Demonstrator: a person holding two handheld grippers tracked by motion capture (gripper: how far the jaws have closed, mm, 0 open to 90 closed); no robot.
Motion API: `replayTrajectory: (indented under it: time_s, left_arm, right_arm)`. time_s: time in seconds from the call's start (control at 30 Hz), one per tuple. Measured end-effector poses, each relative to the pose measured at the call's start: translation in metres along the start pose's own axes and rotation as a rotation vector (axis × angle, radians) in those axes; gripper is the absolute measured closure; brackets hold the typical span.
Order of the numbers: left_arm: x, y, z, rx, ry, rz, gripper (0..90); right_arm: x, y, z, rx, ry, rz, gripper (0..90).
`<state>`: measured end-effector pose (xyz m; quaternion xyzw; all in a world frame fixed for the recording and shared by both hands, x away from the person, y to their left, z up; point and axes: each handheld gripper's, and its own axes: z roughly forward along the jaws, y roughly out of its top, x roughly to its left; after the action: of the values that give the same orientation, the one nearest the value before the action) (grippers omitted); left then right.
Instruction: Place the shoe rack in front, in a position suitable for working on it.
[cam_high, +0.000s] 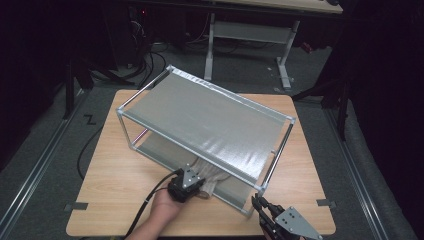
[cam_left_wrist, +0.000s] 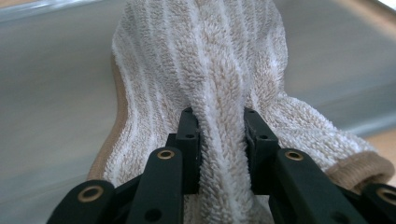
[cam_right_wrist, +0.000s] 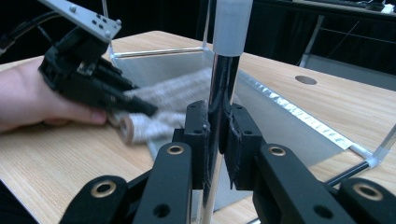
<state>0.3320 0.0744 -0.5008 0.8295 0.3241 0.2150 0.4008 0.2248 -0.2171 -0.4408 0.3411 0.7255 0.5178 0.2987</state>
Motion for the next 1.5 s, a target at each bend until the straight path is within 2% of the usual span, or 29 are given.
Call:
replayTrajectory:
  time_s: [0.2,0.23,0.27,0.3,0.33,0.37,0.4,0.43,0.47,0.5,0.53,0.6,0.63,0.67,0.87,0.93,0.97,1.0,1.07,1.23,1.5]
  left_arm:
    - [-0.042,0.01,0.005,-0.028,-0.101,0.009,71.1]
    - [-0.042,0.01,0.005,-0.028,-0.101,0.009,70.8]
    - [-0.051,0.012,0.005,-0.029,-0.127,0.003,70.6]
    - [-0.051,0.012,0.005,-0.029,-0.127,0.003,70.2]
    - [-0.059,0.014,0.006,-0.028,-0.15,0.024,69.8]
    - [-0.059,0.014,0.006,-0.028,-0.15,0.024,69.3]
    - [-0.068,0.016,0.006,-0.034,-0.173,0.033,68.8]
    - [-0.068,0.016,0.006,-0.034,-0.173,0.033,68.1]
    - [-0.075,0.018,0.007,-0.031,-0.19,0.047,67.2]
    - [-0.075,0.018,0.007,-0.031,-0.19,0.047,66.1]
    - [-0.083,0.021,0.008,-0.028,-0.208,0.062,64.4]
    - [-0.086,0.022,0.007,-0.026,-0.215,0.069,58.2]
    - [-0.089,0.022,0.007,-0.028,-0.21,0.082,58.2]
    - [-0.094,0.021,0.006,-0.036,-0.202,0.094,54.1]
    - [-0.101,0.021,0.004,-0.048,-0.199,0.101,44.3]
    - [-0.104,0.02,0.008,-0.029,-0.176,0.136,42.3]
    - [-0.104,0.02,0.008,-0.029,-0.176,0.136,42.3]
    - [-0.106,0.02,0.01,-0.029,-0.155,0.16,43.2]
    - [-0.107,0.019,0.011,-0.029,-0.128,0.188,50.4]
    - [-0.102,0.02,0.013,-0.028,-0.138,0.197,59.9]
    - [-0.096,0.02,0.012,-0.028,-0.143,0.19,63.7]
  right_arm:
    - [0.001,-0.001,0.0,-0.01,0.001,-0.011,80.1]
    - [0.001,-0.001,0.0,-0.01,0.001,-0.011,80.1]
    - [0.001,-0.001,0.0,-0.01,0.002,-0.011,80.0]
    - [0.002,-0.001,0.0,-0.01,0.001,-0.011,80.0]
    - [0.002,-0.001,0.0,-0.011,0.001,-0.013,80.0]
    - [0.002,-0.001,0.0,-0.011,0.001,-0.013,80.0]
    - [0.002,-0.001,0.0,-0.011,0.001,-0.015,80.0]
    - [0.002,-0.001,0.0,-0.011,0.001,-0.015,80.0]
    - [0.003,-0.001,0.001,-0.013,0.001,-0.012,80.0]
    - [0.003,-0.001,0.001,-0.013,0.001,-0.012,80.0]
    - [0.003,-0.001,0.001,-0.012,0.003,-0.016,80.0]
    - [0.003,-0.001,0.001,-0.011,0.005,-0.016,80.0]
    - [0.003,-0.001,0.001,-0.011,0.005,-0.016,80.0]
    - [0.004,-0.001,0.001,-0.012,0.005,-0.017,80.0]
    - [0.004,-0.001,0.001,-0.012,0.005,-0.02,79.9]
    - [0.004,0.0,0.002,-0.012,0.001,-0.021,79.9]
    - [0.004,0.0,0.002,-0.012,0.001,-0.021,79.9]
    - [0.004,0.0,0.002,-0.01,-0.002,-0.022,79.9]
    - [0.004,0.0,0.002,-0.01,-0.001,-0.022,80.0]
    - [0.004,0.0,0.002,-0.01,-0.002,-0.015,80.1]
    - [0.003,0.0,0.002,-0.004,-0.001,-0.004,80.4]
